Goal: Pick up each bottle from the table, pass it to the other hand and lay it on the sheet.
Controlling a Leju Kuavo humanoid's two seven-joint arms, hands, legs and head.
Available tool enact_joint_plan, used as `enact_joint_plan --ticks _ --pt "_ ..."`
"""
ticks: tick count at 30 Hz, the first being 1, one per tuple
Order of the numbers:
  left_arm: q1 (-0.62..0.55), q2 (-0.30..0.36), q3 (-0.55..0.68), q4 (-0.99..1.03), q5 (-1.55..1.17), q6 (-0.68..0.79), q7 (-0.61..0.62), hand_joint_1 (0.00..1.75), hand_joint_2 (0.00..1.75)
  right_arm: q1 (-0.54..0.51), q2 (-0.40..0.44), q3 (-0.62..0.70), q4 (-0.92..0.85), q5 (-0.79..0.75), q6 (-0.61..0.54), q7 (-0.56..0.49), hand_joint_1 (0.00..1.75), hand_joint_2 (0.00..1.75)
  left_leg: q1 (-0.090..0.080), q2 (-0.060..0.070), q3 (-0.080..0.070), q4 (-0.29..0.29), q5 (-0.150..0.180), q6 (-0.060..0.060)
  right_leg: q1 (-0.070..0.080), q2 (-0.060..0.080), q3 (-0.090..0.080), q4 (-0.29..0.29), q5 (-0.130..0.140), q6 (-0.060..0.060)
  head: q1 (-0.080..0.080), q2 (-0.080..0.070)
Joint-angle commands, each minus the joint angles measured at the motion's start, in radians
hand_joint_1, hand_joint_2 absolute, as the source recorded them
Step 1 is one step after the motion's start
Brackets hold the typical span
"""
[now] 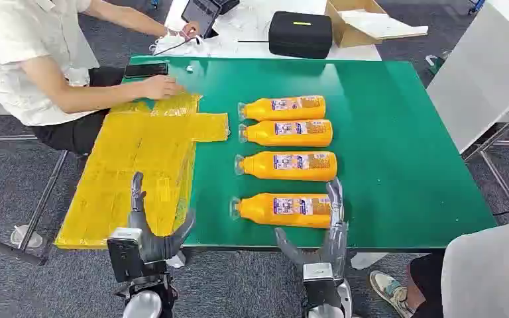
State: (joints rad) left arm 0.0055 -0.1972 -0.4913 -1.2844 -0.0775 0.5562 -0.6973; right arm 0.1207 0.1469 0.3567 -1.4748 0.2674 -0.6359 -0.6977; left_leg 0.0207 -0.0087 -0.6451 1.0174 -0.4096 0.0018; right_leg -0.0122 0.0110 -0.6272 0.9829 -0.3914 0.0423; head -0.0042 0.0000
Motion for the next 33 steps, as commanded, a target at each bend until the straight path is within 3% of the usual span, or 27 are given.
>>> enact_joint_plan --ticks 1,8,10,14,17,21,33 --pt "-0.037 0.017 -0.018 0.101 -0.043 0.012 -0.001 0.0 1.75 -0.054 -0.014 -0.016 0.136 -0.007 -0.03 0.0 0.0 1.75 0.0 0.001 0.004 -0.002 -0.001 0.001 0.0 0.0 0.004 -0.002 0.0 -0.001 0.0 0.0" --pt "-0.033 0.021 -0.021 0.095 -0.047 0.005 -0.001 0.0 1.75 -0.088 -0.031 -0.053 0.229 0.058 -0.058 0.005 0.0 1.75 0.0 0.001 0.007 -0.002 -0.001 0.001 0.0 -0.001 0.007 -0.002 -0.001 -0.002 0.0 0.0" --pt "-0.036 0.022 -0.024 0.093 -0.046 -0.006 -0.001 0.0 1.75 -0.117 -0.037 -0.09 0.309 0.227 -0.062 0.067 0.0 1.75 0.0 0.0 0.004 -0.002 0.0 0.001 0.0 -0.001 0.005 -0.002 0.0 -0.001 0.0 0.0" --pt "-0.031 0.031 -0.03 0.103 -0.045 -0.006 -0.001 0.0 1.75 -0.141 -0.048 -0.122 0.391 0.239 -0.062 0.034 0.0 1.75 0.0 0.001 0.005 -0.002 0.0 0.001 0.0 0.0 0.005 -0.002 0.0 -0.001 0.0 0.0" --pt "-0.05 0.027 -0.039 0.116 -0.053 -0.024 -0.001 0.0 1.75 -0.175 -0.032 -0.218 0.434 0.413 -0.062 0.051 0.0 1.75 0.0 -0.001 0.003 -0.002 0.0 0.001 0.0 -0.002 0.004 -0.002 0.0 -0.001 0.0 0.0" --pt "-0.067 0.015 -0.038 0.127 -0.054 -0.041 0.001 0.0 1.75 -0.239 -0.063 -0.23 0.518 0.451 -0.062 0.096 0.0 1.75 -0.001 0.001 0.006 -0.002 0.0 0.001 0.0 0.0 0.006 -0.002 0.0 -0.001 0.0 0.0" --pt "-0.063 0.017 -0.037 0.126 -0.054 -0.043 0.0 0.0 1.75 -0.238 -0.062 -0.224 0.528 0.463 -0.062 0.111 0.0 1.75 -0.001 0.001 0.006 -0.001 -0.001 0.001 0.0 -0.001 0.006 -0.001 -0.001 -0.001 0.0 0.0"
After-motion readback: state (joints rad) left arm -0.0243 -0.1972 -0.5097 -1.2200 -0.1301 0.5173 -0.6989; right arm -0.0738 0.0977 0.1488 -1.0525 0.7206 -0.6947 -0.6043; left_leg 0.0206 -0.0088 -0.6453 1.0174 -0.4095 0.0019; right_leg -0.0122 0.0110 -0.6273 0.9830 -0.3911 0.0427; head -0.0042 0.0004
